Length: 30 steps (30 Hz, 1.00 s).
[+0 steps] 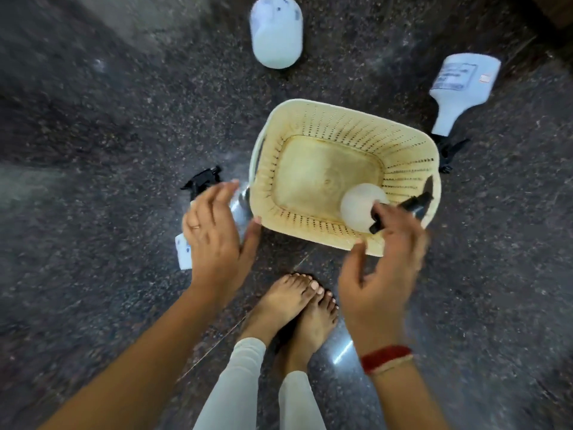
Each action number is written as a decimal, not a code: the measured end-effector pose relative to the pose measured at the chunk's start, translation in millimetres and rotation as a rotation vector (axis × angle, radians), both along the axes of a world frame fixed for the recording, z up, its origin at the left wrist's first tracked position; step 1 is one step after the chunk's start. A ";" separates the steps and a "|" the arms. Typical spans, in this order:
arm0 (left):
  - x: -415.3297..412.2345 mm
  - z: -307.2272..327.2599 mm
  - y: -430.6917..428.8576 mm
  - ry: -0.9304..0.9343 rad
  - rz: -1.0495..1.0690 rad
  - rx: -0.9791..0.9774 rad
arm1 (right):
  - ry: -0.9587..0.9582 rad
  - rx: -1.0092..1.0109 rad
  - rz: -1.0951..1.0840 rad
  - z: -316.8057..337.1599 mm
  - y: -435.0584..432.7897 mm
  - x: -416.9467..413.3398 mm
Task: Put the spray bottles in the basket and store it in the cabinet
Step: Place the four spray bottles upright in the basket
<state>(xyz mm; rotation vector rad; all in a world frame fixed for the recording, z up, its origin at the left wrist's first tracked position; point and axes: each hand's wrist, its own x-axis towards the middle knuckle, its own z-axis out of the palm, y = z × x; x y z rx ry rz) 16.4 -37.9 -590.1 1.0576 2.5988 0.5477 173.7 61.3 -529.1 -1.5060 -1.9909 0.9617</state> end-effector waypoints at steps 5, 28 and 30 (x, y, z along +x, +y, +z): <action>-33.7 -38.7 -12.3 -0.121 0.290 -0.266 | 0.012 0.025 0.265 -11.4 -18.8 -74.8; -66.0 -35.6 -12.1 -0.031 0.605 -0.186 | 0.050 -0.223 0.274 -25.2 -23.1 -117.2; -69.1 -6.4 2.8 0.049 0.552 -0.012 | 0.165 -0.281 0.222 -5.0 -12.9 -130.3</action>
